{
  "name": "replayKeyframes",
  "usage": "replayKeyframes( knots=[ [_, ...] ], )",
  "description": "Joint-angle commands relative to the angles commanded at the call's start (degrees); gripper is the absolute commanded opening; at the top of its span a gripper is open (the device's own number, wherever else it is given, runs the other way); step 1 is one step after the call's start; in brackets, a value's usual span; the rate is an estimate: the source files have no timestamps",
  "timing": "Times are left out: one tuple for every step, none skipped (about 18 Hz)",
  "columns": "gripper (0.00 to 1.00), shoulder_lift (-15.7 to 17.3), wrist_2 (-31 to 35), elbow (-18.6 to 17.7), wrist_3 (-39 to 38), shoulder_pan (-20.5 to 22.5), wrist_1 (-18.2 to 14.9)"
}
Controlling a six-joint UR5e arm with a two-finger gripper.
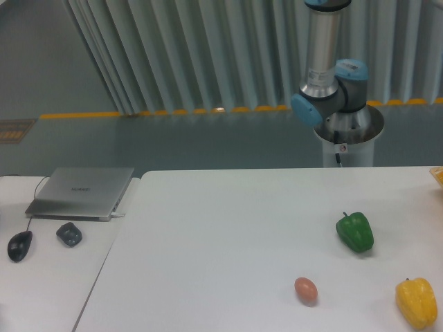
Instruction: Place the red peppers in a basket
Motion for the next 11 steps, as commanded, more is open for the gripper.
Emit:
replayKeyframes(
  knots=[
    [0.49,0.0,-0.1,0.0,0.0,0.2,0.2],
    [0.58,-0.1,-0.1,0.0,0.0,0.3,0.3],
    [0.80,-0.1,-0.1,-0.1,0.0,0.3,0.4],
    [1.00,-0.1,-0.1,-0.1,-0.1,0.2,0.4],
    [1.00,-0.1,-0.1,-0.1,-0.2,0.2,0.4],
    [1.00,-0.1,-0.1,-0.1,-0.4,0.1,0.4],
    [1.00,0.0,0.0,-0.1,-0.8,-0.2,0.4],
    [1.00,0.1,0.0,-0.1,-0.9,-0.4,0.5],
    [1.00,0.1,0.0,-0.1,-1.0,-0.5,0.5],
    [1.00,0.1,0.1,-0.1,-0.8,-0.5,0.5],
    [1.00,0.1,0.1,-0.1,-0.1,-0.4,0.6]
  ],
)
